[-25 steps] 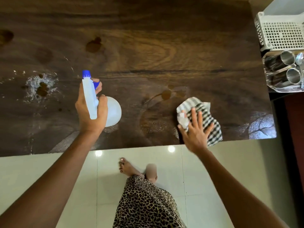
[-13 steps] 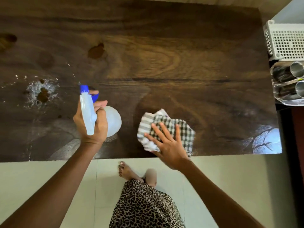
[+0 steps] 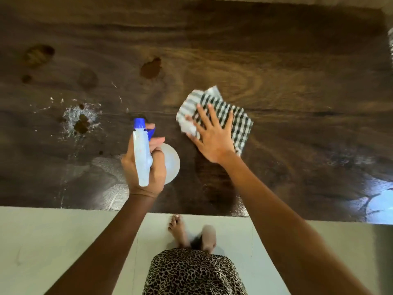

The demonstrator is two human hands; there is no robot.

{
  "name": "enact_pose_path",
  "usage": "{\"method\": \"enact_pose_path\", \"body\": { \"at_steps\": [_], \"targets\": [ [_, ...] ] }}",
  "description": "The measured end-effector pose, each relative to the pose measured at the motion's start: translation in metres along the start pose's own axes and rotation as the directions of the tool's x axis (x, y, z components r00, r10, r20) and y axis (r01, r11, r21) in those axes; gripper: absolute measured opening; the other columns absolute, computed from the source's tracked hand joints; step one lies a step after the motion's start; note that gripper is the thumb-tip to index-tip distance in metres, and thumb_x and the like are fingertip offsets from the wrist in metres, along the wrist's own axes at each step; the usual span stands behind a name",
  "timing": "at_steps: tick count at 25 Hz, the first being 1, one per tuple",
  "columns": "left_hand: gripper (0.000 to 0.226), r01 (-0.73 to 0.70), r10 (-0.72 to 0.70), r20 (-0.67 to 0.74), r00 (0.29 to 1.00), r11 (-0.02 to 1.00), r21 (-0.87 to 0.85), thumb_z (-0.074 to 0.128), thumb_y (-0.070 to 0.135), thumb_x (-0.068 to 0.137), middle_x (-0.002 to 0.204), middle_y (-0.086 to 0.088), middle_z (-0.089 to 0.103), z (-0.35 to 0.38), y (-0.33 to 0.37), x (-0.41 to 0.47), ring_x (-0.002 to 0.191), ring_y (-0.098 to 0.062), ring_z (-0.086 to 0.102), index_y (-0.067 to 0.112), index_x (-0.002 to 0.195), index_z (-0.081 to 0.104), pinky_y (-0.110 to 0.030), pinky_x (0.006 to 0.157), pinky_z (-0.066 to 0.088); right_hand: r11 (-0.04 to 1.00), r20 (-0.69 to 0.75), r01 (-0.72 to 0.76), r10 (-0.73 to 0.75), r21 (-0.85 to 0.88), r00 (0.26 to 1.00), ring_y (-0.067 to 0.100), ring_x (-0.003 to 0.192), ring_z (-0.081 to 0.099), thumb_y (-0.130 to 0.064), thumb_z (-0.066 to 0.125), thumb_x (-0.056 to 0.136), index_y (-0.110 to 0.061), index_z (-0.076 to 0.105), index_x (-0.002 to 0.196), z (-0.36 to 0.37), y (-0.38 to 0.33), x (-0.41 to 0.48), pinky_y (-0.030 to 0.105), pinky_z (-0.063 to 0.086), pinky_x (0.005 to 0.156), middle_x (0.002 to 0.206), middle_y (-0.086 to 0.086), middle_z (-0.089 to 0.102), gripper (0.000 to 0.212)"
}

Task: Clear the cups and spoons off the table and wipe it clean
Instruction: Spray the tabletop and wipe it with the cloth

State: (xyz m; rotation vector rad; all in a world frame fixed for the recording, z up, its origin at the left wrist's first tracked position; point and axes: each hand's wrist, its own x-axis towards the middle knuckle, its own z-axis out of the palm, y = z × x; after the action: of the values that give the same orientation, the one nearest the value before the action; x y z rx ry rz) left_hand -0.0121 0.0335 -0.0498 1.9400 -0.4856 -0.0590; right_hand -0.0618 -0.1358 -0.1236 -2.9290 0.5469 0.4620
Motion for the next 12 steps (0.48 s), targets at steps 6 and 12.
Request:
{"method": "enact_pose_path", "body": {
  "at_steps": [6, 12],
  "targets": [
    [0.045, -0.013, 0.014, -0.016, 1.000, 0.999, 0.035, 0.038, 0.018, 0.072, 0.097, 0.045, 0.052, 0.000, 0.006, 0.000, 0.090, 0.020, 0.052, -0.007, 0.095, 0.066, -0.019, 0.078, 0.047, 0.967, -0.013, 0.235, -0.237, -0.094, 0.971, 0.025, 0.144, 0.009, -0.055, 0.024, 0.086, -0.040, 0.004, 0.147, 0.048, 0.040, -0.154, 0.069, 0.013, 0.104, 0.155, 0.001, 0.023, 0.067],
    [0.041, -0.001, 0.001, 0.001, 1.000, 0.999, 0.053, 0.042, 0.015, 0.076, 0.095, 0.021, 0.061, -0.002, 0.005, 0.002, 0.092, 0.009, 0.057, -0.012, 0.097, 0.064, -0.005, 0.083, 0.041, 0.927, -0.028, -0.316, 0.328, 0.203, 0.944, 0.020, 0.144, -0.011, -0.060, 0.012, 0.094, -0.040, 0.003, 0.147, -0.013, 0.062, 0.012, 0.068, -0.009, 0.105, 0.158, -0.008, -0.008, 0.057]
  ]
}}
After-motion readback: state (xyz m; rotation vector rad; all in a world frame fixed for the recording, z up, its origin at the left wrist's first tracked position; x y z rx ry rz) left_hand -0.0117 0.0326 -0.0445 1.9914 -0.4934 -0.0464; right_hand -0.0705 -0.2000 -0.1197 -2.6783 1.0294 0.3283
